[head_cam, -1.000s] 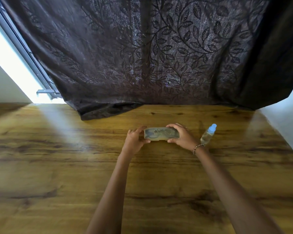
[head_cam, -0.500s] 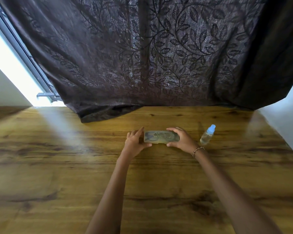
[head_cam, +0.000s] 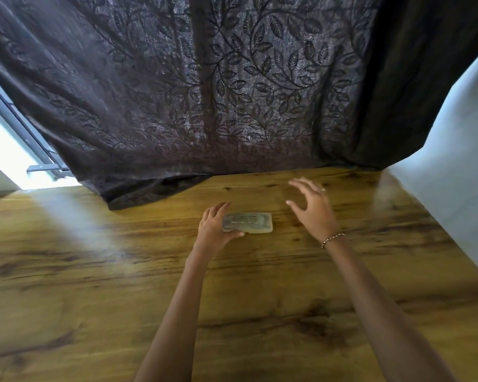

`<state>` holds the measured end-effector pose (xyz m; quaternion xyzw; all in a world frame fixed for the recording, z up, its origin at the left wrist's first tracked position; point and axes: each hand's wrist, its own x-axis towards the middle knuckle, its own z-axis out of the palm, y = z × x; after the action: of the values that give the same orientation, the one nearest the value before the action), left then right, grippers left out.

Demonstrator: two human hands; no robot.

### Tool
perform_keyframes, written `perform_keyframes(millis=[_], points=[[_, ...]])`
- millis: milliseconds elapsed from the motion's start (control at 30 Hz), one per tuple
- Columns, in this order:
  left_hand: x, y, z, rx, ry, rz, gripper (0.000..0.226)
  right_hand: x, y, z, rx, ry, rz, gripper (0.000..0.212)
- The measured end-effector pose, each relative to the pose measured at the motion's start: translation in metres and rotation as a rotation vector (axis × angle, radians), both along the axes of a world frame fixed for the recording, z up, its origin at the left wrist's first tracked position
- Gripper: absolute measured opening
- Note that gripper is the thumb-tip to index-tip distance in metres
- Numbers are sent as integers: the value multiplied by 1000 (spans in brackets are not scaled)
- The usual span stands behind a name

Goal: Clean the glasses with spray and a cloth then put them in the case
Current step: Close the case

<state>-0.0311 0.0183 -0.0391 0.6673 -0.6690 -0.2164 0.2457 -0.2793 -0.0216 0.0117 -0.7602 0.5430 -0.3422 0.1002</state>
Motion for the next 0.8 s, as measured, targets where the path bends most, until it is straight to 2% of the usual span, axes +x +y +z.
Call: perform_keyframes(millis=[100, 200, 267, 333, 433, 533, 800], points=[[2, 1, -2, 79, 37, 20, 92, -26, 1, 1, 47, -127, -132, 63], [5, 3, -1, 121, 76, 51, 87, -43, 5, -10, 258, -275, -213, 79], [7, 3, 0, 116, 64, 37, 81, -48, 4, -19, 422, -313, -266, 82], [8, 4, 1, 103, 68, 23, 74, -49, 3, -27, 526, -334, -299, 76], [7, 5, 3, 101, 89, 16, 68, -46, 1, -35, 576, -341, -309, 61], [6, 7, 4, 101, 120, 27, 66, -42, 3, -40, 536, -298, -331, 46], [9, 7, 7, 150, 153, 76, 69, -21, 3, -41, 483, -326, -266, 25]])
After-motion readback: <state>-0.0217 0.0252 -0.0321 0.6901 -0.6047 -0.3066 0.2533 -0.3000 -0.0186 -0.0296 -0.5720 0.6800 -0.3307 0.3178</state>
